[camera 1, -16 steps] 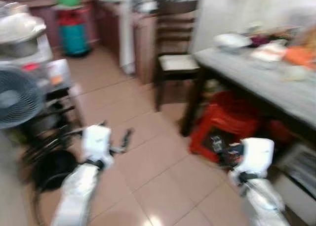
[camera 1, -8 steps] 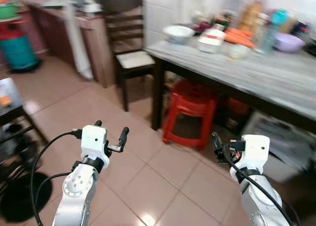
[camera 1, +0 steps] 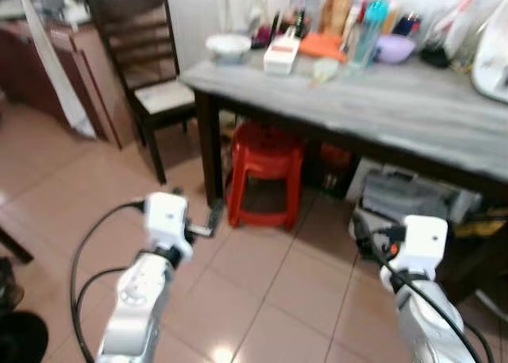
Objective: Setting the table
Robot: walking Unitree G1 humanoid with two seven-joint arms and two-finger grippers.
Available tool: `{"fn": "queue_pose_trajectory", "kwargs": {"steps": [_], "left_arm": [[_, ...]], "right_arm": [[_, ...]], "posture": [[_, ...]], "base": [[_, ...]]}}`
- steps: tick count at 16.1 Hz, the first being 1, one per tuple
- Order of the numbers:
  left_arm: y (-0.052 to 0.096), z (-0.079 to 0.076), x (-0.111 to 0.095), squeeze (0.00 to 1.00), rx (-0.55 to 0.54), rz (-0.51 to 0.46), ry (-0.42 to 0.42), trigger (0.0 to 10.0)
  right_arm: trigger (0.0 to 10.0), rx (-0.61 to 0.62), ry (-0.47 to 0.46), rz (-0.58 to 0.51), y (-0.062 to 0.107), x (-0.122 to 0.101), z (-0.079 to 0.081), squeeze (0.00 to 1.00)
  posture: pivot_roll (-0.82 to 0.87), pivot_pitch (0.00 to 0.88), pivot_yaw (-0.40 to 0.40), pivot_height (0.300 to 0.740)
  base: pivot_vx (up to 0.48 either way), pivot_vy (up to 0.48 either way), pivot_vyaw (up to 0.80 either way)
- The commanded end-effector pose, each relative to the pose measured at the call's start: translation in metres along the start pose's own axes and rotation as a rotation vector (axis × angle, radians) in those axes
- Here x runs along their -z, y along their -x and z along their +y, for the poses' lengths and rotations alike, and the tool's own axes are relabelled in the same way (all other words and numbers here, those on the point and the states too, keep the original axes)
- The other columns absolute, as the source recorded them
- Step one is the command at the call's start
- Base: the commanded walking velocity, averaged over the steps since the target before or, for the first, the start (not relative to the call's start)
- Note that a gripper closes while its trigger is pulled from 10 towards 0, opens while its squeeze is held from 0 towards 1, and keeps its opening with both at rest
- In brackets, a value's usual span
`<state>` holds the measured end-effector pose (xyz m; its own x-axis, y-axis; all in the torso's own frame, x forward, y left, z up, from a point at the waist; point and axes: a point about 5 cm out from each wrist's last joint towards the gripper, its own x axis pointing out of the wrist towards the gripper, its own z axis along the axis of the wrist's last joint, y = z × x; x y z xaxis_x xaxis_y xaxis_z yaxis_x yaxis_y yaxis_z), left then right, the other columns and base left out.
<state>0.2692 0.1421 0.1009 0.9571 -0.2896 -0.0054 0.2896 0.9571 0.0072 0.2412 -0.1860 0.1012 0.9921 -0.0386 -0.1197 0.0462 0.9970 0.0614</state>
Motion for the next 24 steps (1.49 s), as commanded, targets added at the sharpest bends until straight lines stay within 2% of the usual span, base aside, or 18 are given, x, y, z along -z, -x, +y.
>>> {"fn": "queue_pose_trajectory", "kwargs": {"steps": [1,4,9,12,15,24], "left_arm": [[0.003,0.01,-0.002,0.0,-0.026,-0.001,-0.009,10.0],[0.003,0.009,-0.001,0.0,-0.017,0.003,-0.007,10.0],[0.004,0.007,0.001,0.0,-0.001,0.007,-0.006,10.0],[0.006,0.006,0.007,0.0,-0.007,0.042,-0.015,10.0],[0.009,0.009,0.011,0.0,-0.04,0.065,-0.055,10.0],[0.009,0.011,0.008,0.0,-0.066,0.07,-0.103,10.0]], "right_arm": [[10.0,-0.021,-0.012,-0.017,0.0,-0.004,0.006,0.0],[10.0,-0.024,-0.012,-0.014,-0.001,-0.004,0.007,0.0],[10.0,-0.034,-0.01,-0.013,-0.003,-0.004,0.009,0.0],[10.0,-0.039,-0.011,-0.01,-0.003,-0.003,0.01,0.0],[10.0,-0.036,-0.015,-0.005,-0.002,-0.002,0.011,0.0],[10.0,-0.025,-0.02,-0.002,-0.002,-0.002,0.01,0.0]], "posture": [[-0.02,0.0,-0.002,0.74],[-0.02,0.0,0.0,0.74],[-0.01,0.0,-0.002,0.74],[-0.01,0.0,-0.002,0.74],[-0.01,0.0,0.0,0.74],[-0.02,0.0,0.0,0.74]], "base": [[0.307,0.0,0.0],[0.324,0.0,0.0],[0.424,0.0,-0.8],[0.4,0.0,-0.15],[0.0,0.0,0.0],[0.0,0.0,-0.58]]}}
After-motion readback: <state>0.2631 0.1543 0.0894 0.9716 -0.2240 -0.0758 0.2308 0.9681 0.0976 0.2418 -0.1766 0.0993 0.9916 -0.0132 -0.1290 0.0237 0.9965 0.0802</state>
